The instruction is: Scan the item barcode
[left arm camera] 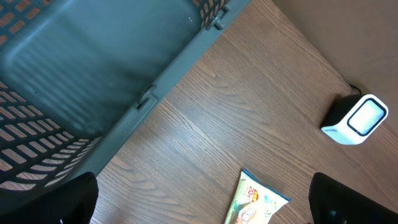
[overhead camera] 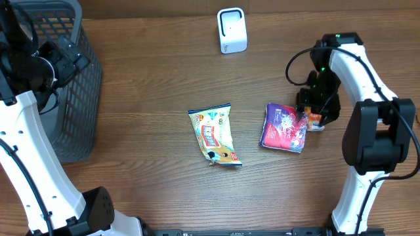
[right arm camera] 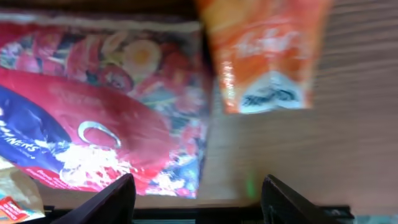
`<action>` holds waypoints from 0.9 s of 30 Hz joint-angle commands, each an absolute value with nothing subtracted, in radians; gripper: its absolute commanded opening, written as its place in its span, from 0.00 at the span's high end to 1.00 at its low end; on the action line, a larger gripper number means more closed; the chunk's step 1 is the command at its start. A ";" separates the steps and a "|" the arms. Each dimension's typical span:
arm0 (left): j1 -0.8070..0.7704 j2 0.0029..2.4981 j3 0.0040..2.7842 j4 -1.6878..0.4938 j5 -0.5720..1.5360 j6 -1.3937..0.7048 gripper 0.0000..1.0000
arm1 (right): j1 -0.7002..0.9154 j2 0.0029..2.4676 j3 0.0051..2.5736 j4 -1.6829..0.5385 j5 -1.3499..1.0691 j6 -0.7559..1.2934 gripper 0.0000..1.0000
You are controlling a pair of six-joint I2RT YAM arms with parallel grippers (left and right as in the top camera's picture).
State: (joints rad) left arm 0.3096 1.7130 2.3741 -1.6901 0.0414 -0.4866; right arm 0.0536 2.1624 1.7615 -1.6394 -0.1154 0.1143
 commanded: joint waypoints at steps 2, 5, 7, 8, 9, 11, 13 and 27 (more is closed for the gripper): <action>0.314 1.708 2.375 -1.689 0.045 -0.467 0.00 | 0.060 2.127 1.702 -1.594 -0.191 0.070 0.34; 0.314 1.708 2.375 -1.689 0.045 -0.467 0.00 | 0.064 2.127 1.671 -1.544 -0.249 0.070 0.35; 0.314 1.708 2.375 -1.689 0.045 -0.467 0.00 | 0.067 2.127 1.659 -1.496 -0.316 0.070 0.38; 0.314 1.708 2.375 -1.689 0.045 -0.467 0.00 | 0.071 2.127 1.656 -1.468 -0.355 0.070 0.40; 0.314 1.708 2.375 -1.689 0.045 -0.467 0.00 | 0.075 2.127 1.655 -1.440 -0.400 0.070 0.42; 0.314 1.708 2.375 -1.689 0.045 -0.467 0.00 | 0.089 2.127 1.655 -1.387 -0.484 0.070 0.43; 0.314 1.708 2.375 -1.689 0.045 -0.467 0.00 | 0.113 2.127 1.655 -1.330 -0.570 0.070 0.43; 0.314 1.708 2.375 -1.689 0.045 -0.467 0.00 | 0.133 2.090 1.935 -1.588 -0.443 0.075 0.32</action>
